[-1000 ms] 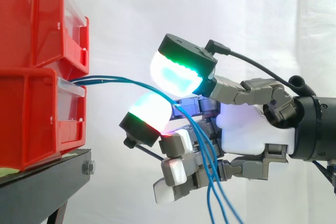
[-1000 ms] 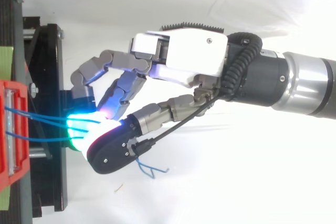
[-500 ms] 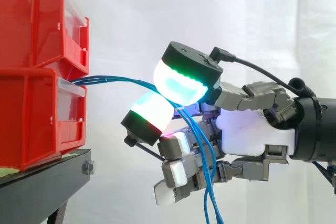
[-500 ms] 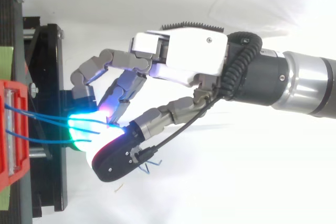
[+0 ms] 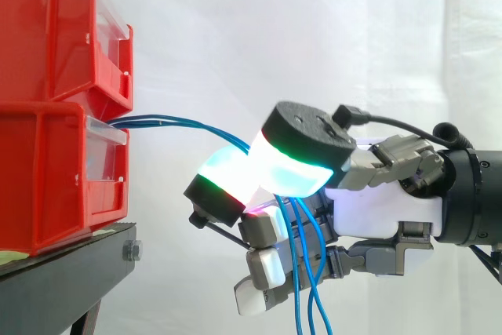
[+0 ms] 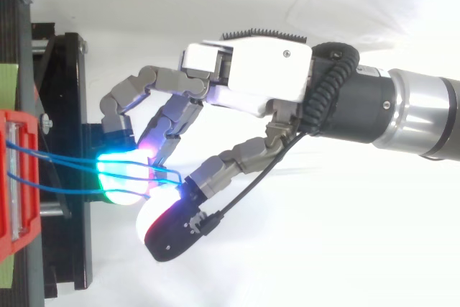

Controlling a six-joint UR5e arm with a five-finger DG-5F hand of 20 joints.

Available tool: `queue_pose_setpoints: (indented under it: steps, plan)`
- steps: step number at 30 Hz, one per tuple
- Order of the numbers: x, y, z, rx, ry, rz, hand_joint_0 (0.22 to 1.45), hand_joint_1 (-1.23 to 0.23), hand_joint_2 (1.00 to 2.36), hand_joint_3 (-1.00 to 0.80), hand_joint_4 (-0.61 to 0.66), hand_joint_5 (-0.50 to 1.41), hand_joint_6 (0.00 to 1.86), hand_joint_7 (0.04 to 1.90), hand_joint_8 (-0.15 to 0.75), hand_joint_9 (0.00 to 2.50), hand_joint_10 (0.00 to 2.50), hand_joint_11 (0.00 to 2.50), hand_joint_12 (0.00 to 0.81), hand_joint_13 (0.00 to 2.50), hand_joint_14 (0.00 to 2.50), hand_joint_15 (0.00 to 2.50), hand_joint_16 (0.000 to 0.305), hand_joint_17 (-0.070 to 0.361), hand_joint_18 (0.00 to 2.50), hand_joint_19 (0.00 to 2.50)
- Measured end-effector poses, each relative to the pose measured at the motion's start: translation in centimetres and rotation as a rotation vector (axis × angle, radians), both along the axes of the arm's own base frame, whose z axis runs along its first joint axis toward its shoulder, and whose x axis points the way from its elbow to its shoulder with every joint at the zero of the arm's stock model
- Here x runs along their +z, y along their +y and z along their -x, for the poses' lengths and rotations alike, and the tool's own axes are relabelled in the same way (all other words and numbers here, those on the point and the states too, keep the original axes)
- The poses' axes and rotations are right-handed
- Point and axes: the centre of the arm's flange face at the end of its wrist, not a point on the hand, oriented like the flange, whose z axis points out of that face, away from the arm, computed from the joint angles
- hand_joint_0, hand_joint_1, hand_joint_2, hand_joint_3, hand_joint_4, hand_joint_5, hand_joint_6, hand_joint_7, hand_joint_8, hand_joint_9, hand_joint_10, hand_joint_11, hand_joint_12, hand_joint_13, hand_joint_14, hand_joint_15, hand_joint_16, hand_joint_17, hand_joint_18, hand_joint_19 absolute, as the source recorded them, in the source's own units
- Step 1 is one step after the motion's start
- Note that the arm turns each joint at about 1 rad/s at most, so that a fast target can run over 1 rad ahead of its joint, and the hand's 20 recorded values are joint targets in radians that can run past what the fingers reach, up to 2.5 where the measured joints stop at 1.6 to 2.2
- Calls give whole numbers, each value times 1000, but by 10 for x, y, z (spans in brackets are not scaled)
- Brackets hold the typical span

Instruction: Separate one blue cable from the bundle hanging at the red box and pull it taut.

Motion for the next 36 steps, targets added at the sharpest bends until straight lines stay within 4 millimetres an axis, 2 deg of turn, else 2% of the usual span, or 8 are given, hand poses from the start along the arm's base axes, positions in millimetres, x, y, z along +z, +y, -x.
queue_pose_setpoints:
  steps: [4, 9, 13, 17, 21, 26, 34, 36]
  plan:
    - [0, 0, 0, -1, 0, 0, 602, -1024, 1000, -500, 50, -160, 907, 1136, 300, 1114, 22, 997, 341, 1090, 25, 718, 30, 67, 863, 513]
    - [0, 0, 0, -2, 0, 0, 526, -660, 1000, -500, 90, -163, 866, 1104, 327, 1164, 23, 968, 370, 1129, 23, 720, 37, 82, 927, 553]
    - [0, 0, 0, -3, -2, 0, 560, -509, 1000, -500, 95, -178, 847, 1045, 315, 1146, 21, 960, 370, 1121, 25, 731, 38, 86, 925, 593]
    - [0, 1, 0, -3, -2, 1, 632, -594, 1001, -483, 76, -182, 848, 1048, 314, 1129, 21, 959, 367, 1114, 25, 736, 37, 84, 915, 612]
    - [0, 2, 0, -1, -3, 1, 620, -763, 1019, -211, 43, -188, 869, 1137, 319, 1102, 21, 975, 373, 1114, 25, 738, 39, 87, 922, 624]
    - [0, 3, 0, -1, -3, 1, 668, -869, 1022, -162, -4, -210, 898, 1146, 310, 1057, 21, 980, 364, 1108, 26, 744, 40, 90, 943, 617]
    - [0, 4, -1, -1, -4, 1, 803, -912, 1000, -498, 0, -197, 896, 1070, 301, 1097, 21, 1005, 359, 1127, 25, 749, 38, 86, 959, 607]
    - [0, 4, -1, -1, -4, 1, 807, -919, 1000, -500, 0, -187, 886, 1106, 300, 1105, 21, 1004, 358, 1129, 26, 754, 38, 86, 962, 600]
